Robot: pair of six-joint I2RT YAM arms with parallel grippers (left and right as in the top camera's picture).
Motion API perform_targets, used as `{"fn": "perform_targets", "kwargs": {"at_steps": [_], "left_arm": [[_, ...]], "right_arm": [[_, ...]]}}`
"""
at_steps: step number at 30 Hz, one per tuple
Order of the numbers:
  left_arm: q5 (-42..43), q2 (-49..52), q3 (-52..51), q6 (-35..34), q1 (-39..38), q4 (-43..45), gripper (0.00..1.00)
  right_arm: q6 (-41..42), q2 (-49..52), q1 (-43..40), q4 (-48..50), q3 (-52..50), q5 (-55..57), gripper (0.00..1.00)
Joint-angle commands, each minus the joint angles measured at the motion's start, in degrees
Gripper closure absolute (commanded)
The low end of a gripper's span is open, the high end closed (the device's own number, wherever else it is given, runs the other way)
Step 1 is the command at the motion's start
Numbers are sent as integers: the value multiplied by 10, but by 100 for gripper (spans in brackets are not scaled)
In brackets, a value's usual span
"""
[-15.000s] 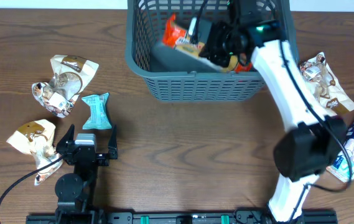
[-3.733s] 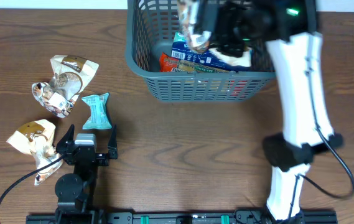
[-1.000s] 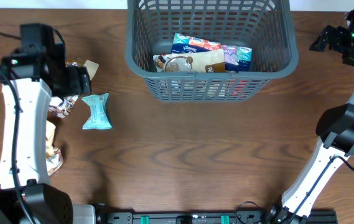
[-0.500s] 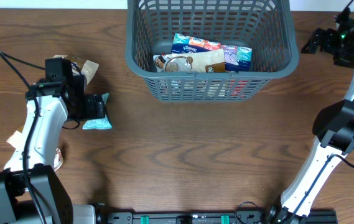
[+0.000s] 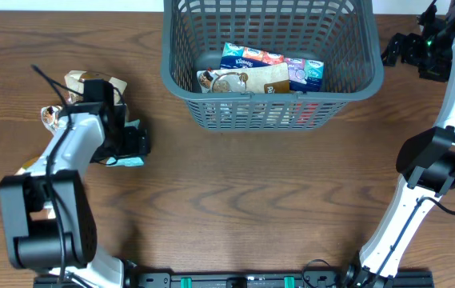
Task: Pack container
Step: 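Reach the left gripper to the mint-green wipes packet and grasp, then carry the wipes packet into the basket and release with left gripper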
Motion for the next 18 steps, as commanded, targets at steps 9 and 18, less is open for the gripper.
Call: {"fn": "perform_targets", "kwargs": {"at_steps": [9,18], "left_arm": [[-30,23,1,-7,-3,35,18],[-37,24,1,-7,-3,42,67]], "right_arm": [[-20,0,5,2,-3,17,1],[-29,0,5,1,-3,21,1]]}}
